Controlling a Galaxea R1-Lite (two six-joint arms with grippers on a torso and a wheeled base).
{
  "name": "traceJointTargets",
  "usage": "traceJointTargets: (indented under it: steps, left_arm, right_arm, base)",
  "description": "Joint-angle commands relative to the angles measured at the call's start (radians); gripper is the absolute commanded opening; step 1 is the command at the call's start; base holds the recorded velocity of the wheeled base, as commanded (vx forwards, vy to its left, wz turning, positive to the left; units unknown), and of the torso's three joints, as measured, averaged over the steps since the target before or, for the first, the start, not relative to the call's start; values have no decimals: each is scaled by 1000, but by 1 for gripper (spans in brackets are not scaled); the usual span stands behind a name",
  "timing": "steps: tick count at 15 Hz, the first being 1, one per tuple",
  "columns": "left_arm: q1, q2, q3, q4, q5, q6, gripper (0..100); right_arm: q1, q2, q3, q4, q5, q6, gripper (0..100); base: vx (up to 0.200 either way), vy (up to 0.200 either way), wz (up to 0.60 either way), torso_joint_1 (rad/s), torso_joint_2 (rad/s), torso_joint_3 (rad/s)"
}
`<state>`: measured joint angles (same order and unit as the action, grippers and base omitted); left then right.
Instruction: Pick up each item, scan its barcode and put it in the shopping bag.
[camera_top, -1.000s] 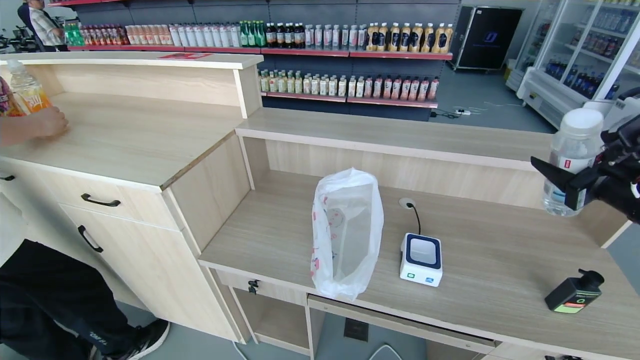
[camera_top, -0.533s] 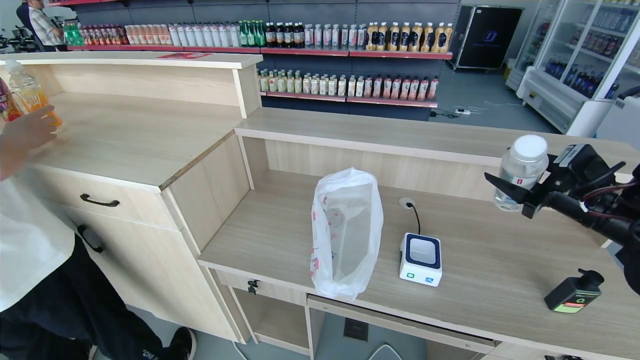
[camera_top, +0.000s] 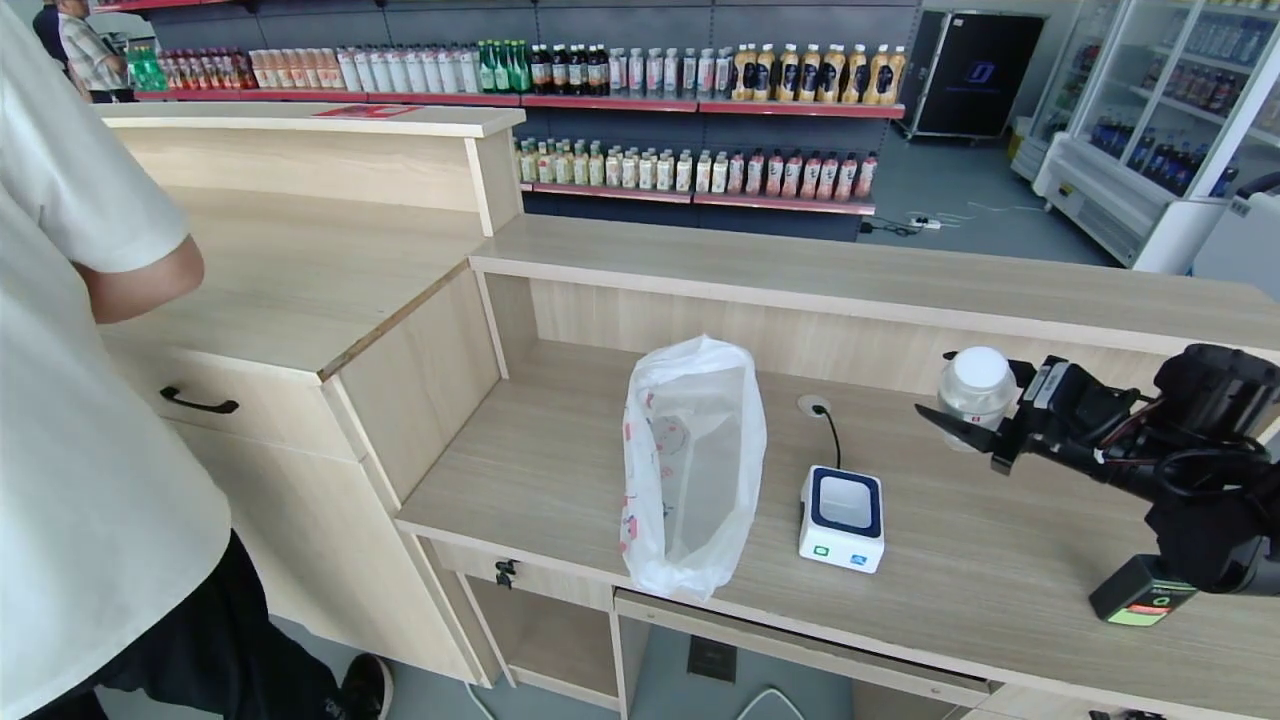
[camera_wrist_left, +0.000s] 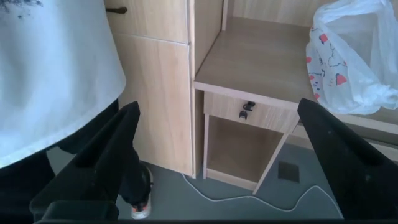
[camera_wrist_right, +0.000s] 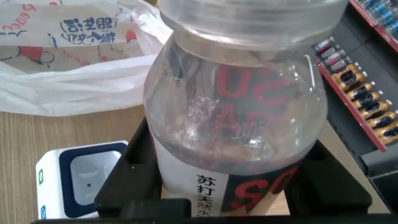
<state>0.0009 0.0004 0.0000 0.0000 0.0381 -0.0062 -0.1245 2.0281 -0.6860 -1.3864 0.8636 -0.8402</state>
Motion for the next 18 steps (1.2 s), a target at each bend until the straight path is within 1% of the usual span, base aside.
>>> traceJointTargets:
  steps: [1,4,8,10,15,18]
  left_arm:
    - [1,0,0,0,0,0,100]
    - [1,0,0,0,0,0,100]
    - [1,0,0,0,0,0,100]
    - [1,0,0,0,0,0,100]
    - [1,0,0,0,0,0,100]
    - [1,0,0,0,0,0,100]
  right_arm:
    - [12,61,-23,0,2,0,0]
    - [40,107,-47,-25,3,0,0]
    - [78,155,-60,-42,80,0,0]
    - [89,162,-58,-42,80,-2,0]
    - [86,184,-52,-40,97,-23,0]
    - [80,187,-50,-26,98,-62,0]
  base:
    - [0,0,0,0,0,0]
    - [0,0,0,0,0,0]
    - [0,0,0,0,0,0]
    - [0,0,0,0,0,0]
    - [0,0,0,0,0,0]
    - [0,0,0,0,0,0]
